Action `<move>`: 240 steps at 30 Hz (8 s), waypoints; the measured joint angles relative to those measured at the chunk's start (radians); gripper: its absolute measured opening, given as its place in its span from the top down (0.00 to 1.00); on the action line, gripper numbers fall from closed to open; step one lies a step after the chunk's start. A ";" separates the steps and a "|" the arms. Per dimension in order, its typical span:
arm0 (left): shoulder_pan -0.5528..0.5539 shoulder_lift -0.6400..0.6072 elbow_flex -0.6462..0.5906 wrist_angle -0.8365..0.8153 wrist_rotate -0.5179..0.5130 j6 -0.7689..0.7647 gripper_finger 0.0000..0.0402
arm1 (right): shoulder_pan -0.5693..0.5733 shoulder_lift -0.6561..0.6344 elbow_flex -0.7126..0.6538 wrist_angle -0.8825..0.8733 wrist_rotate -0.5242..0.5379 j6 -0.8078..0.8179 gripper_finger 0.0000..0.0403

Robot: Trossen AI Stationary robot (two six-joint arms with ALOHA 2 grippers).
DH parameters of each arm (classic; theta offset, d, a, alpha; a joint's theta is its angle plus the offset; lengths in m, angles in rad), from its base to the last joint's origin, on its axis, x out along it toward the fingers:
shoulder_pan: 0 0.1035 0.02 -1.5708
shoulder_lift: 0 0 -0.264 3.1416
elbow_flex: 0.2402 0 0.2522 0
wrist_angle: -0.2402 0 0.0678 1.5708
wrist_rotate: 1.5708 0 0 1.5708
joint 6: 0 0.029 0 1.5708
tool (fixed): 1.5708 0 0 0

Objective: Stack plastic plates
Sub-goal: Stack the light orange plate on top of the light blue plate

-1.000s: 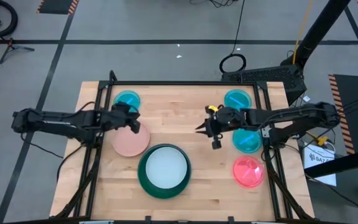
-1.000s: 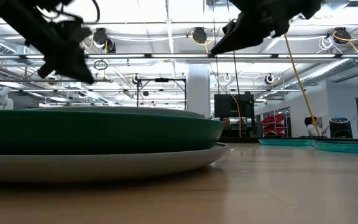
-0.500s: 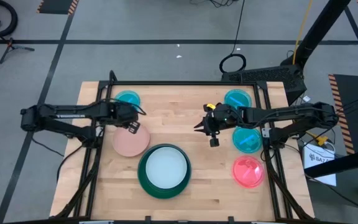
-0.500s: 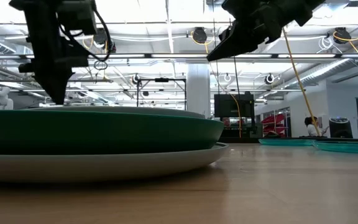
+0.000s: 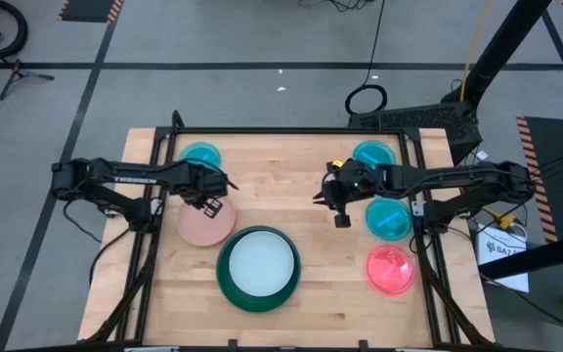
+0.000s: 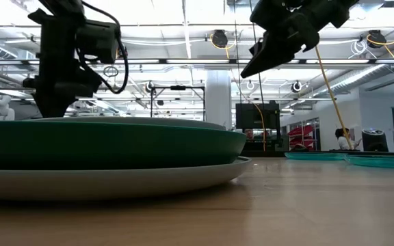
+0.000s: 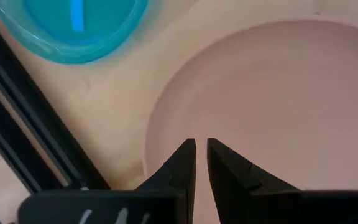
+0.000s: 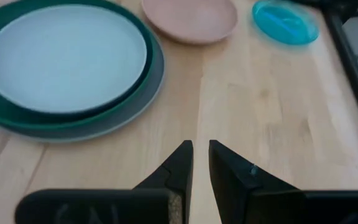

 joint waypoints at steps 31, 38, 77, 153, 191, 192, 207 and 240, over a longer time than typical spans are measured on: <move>0.247 0.000 -0.002 0.012 -0.070 0.233 0.67 | 0.000 0.000 0.000 -0.048 0.000 0.003 0.89; 0.283 0.000 -0.051 0.044 -0.069 0.260 0.67 | 0.000 0.000 0.000 -0.048 0.000 0.003 0.89; 0.312 0.000 -0.171 0.219 0.091 0.335 0.67 | 0.000 0.000 0.000 -0.049 0.000 0.012 0.89; -0.174 -0.238 0.007 0.683 -0.558 0.375 0.98 | -0.009 0.247 0.001 0.525 0.338 0.729 0.58; -0.143 -0.176 0.008 0.709 -0.718 0.455 0.97 | -0.037 0.355 0.001 0.789 0.390 0.748 0.59; -0.143 -0.176 0.008 0.716 -0.701 0.455 0.96 | -0.037 0.362 0.001 0.809 0.390 0.737 0.59; -0.148 -0.176 0.007 0.772 -0.623 0.507 0.96 | -0.039 0.410 0.001 0.868 0.392 0.667 0.69; -0.231 -0.268 0.008 0.790 -0.559 0.563 0.52 | -0.045 0.208 0.004 0.578 0.222 0.758 0.96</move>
